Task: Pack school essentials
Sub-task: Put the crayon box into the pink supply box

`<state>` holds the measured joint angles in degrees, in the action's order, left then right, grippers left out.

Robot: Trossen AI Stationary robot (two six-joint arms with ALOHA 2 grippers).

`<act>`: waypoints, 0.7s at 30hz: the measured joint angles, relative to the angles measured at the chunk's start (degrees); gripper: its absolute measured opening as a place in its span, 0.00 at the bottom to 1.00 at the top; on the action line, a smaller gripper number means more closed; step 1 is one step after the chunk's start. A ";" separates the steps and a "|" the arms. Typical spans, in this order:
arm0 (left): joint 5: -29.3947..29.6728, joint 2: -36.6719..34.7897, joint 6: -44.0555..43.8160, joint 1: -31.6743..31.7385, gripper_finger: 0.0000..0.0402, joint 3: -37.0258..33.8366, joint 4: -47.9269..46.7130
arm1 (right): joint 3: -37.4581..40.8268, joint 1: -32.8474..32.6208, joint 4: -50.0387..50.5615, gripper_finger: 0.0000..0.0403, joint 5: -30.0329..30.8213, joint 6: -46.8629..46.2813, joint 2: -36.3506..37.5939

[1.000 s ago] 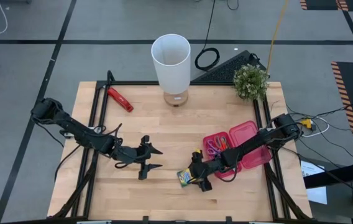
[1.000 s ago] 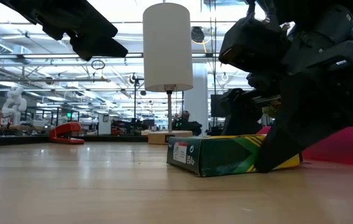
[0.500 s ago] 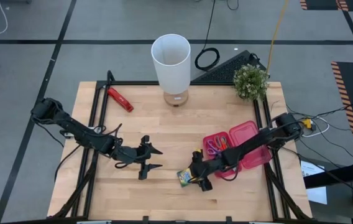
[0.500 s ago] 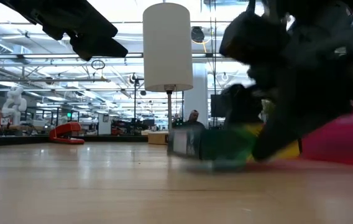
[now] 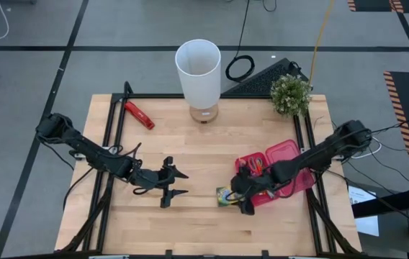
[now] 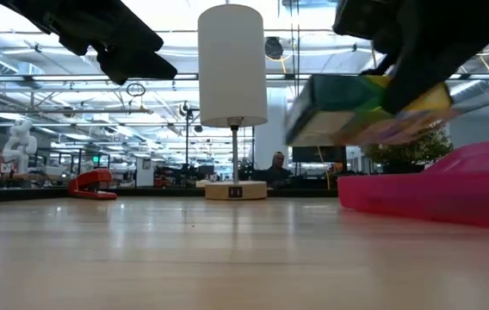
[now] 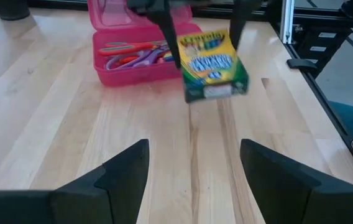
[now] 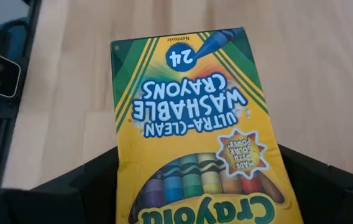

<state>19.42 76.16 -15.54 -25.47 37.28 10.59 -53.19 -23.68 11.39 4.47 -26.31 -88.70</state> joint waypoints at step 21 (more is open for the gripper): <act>0.02 0.00 -1.65 -0.06 0.64 0.00 -0.03 | -0.02 -8.90 27.88 0.82 9.85 -9.52 8.63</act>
<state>19.44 76.16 -17.19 -25.53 37.28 10.56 -53.21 -32.58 39.26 14.31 -35.83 -80.07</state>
